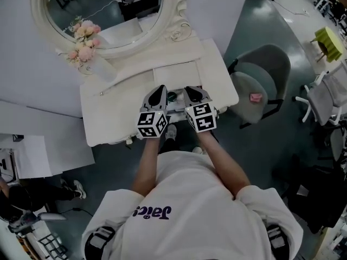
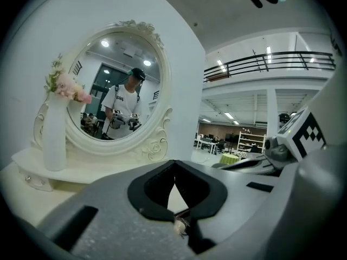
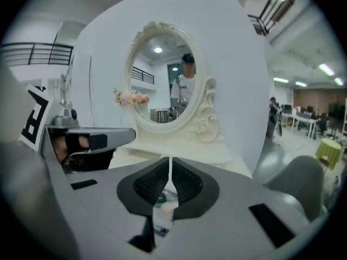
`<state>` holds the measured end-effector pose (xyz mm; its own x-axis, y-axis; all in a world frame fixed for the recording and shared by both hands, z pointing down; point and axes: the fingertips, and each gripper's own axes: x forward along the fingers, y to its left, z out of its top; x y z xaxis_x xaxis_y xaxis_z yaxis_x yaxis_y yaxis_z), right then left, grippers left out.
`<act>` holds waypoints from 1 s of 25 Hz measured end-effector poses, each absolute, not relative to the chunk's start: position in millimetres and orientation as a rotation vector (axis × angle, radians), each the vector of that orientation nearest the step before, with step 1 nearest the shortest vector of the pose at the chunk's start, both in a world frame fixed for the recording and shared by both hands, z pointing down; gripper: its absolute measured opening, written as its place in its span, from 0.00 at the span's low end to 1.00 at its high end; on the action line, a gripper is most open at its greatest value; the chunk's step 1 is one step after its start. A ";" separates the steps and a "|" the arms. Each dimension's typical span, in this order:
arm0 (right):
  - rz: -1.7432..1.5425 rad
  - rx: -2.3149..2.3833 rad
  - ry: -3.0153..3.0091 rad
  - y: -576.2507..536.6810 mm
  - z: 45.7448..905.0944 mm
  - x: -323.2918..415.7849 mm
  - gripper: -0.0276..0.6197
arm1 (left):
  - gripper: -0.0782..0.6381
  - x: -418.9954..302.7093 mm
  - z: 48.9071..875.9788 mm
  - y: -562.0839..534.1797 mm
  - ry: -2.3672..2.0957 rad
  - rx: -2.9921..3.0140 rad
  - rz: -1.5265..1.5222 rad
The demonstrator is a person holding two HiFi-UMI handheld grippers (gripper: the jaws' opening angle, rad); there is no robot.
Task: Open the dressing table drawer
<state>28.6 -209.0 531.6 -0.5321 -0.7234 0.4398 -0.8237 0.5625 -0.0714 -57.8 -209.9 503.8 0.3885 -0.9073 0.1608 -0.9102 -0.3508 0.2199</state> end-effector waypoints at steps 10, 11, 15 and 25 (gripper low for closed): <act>0.190 1.530 -2.592 -234.5 434.1 58.7 0.06 | 0.13 -42.6 434.0 -213.6 -1.621 2.512 -0.084; 0.171 1.530 -2.599 -235.1 428.5 59.4 0.06 | 0.13 -42.7 428.3 -213.7 -1.626 2.519 -0.097; 0.120 1.496 -2.609 -236.0 418.7 53.9 0.06 | 0.13 -45.8 415.5 -213.2 -1.650 2.542 -0.133; 0.100 1.500 -2.602 -235.2 418.2 42.1 0.06 | 0.13 -55.3 413.8 -210.5 -1.668 2.542 -0.136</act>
